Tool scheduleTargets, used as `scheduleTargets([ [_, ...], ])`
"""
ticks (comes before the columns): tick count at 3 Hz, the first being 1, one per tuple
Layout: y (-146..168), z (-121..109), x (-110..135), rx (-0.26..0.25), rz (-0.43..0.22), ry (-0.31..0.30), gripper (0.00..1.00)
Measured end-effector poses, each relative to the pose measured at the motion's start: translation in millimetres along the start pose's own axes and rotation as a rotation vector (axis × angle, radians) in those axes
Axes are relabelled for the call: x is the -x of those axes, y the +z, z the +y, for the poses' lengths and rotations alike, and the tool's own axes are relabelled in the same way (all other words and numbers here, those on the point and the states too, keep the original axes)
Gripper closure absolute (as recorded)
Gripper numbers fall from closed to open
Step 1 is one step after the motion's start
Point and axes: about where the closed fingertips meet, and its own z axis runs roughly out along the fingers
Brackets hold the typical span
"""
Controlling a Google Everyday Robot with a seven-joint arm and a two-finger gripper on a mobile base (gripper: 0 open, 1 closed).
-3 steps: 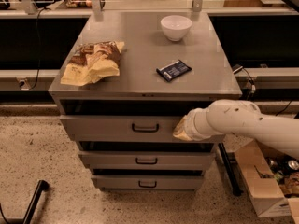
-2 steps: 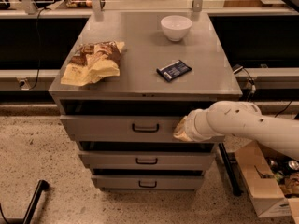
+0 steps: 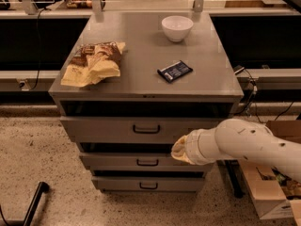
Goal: Close top drawer
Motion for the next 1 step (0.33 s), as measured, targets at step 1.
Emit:
scheduleTargets([
  [1,-14.1,57.5,12.4,0.096,-0.074,-0.003,1.00],
])
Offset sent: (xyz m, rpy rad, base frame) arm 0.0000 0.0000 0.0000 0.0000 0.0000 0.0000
